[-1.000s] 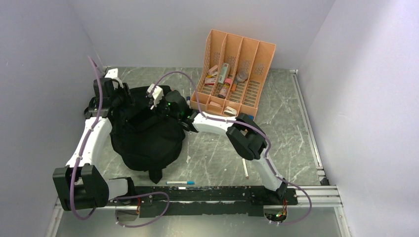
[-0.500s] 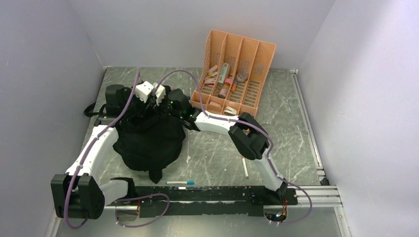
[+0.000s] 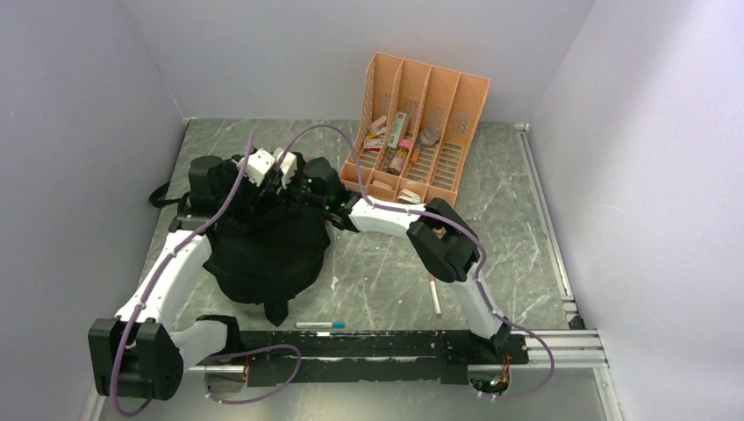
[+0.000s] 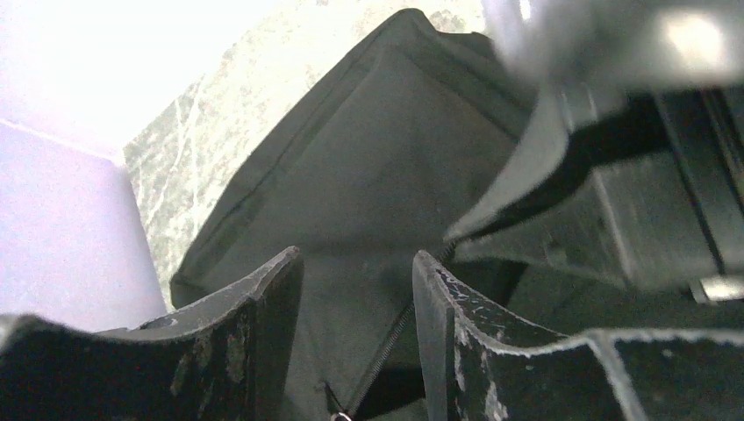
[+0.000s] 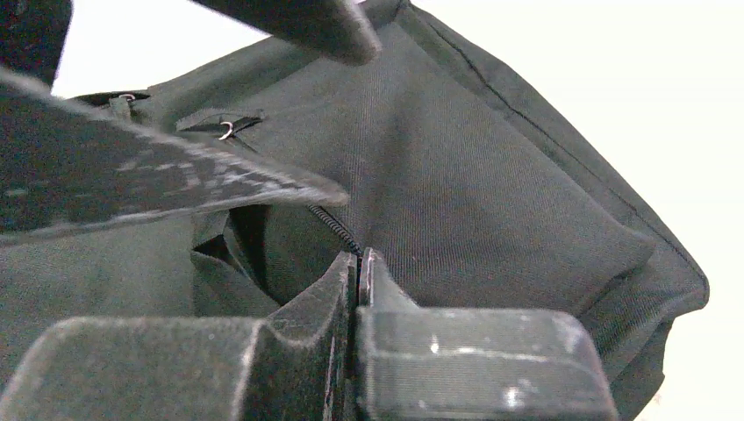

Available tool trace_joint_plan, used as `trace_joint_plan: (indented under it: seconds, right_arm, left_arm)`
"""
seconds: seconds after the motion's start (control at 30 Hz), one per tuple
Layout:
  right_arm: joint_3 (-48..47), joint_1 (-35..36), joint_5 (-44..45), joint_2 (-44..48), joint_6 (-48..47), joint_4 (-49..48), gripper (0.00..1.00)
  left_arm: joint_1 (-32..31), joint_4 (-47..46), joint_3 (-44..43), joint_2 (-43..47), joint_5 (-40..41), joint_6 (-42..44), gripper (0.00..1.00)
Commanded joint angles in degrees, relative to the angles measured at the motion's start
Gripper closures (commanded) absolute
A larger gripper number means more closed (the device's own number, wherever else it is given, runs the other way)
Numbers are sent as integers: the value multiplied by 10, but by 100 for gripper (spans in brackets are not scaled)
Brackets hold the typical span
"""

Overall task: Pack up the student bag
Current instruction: Adjust the student bag at the center of the board.

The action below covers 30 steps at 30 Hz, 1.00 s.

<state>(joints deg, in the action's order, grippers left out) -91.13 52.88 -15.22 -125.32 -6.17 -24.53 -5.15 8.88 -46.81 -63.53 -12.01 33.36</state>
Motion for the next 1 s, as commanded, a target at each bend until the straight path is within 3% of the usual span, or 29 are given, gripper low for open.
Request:
trace_joint_plan:
  seconds: [0.0,0.13,0.27,0.43,0.57,0.77,0.97]
  right_arm:
    - [6,-39,-15,32,80,-47,100]
    - [7,-57,-23,30,91,-48,100]
    - [19,-66,-29,40,95,-62,100]
    - [20,-67,-37,46,107,-65,100]
    - [29,-66,-32,54,126,-75,100]
    - [35,-62,-8,60,143,-77,100]
    - [38,-51,3,63,133,-72,100]
  left_arm:
    - [-20,-27,35,43,-33,-31,45]
    - [-20,-49,37,60,-42,-103,45]
    - [-20,-68,29,77,72,-281,45]
    - [-20,-6,6,95,182,-515,48]
    - [-20,48,5,90,153,-715,47]
    - [-21,-42,120,143,149,-976,39]
    - [-21,-62,141,140,192,-1058,31]
